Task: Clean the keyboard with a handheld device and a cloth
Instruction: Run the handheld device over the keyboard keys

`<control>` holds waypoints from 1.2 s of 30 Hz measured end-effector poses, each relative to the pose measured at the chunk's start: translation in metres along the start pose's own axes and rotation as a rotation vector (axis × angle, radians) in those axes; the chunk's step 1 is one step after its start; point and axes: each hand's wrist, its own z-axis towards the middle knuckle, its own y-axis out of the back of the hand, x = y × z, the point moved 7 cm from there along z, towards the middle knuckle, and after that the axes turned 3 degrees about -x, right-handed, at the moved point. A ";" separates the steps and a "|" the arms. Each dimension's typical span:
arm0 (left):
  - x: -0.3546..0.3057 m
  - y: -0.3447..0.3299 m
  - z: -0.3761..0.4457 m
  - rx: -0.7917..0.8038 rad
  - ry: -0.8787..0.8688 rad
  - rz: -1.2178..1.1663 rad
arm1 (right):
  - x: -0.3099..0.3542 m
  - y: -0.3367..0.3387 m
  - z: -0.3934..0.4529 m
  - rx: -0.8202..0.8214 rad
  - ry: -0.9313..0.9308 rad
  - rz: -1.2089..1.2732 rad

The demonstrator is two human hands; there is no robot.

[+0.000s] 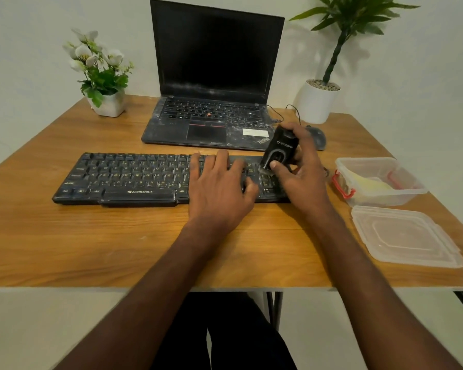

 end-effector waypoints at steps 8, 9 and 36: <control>0.000 0.002 -0.001 -0.013 0.002 -0.016 | 0.010 -0.006 -0.005 0.094 0.048 -0.062; 0.000 0.002 -0.001 -0.013 0.001 -0.011 | 0.012 -0.012 -0.006 0.168 0.050 -0.048; -0.001 0.002 -0.001 -0.008 0.008 0.004 | 0.005 0.010 0.006 -0.088 0.032 -0.335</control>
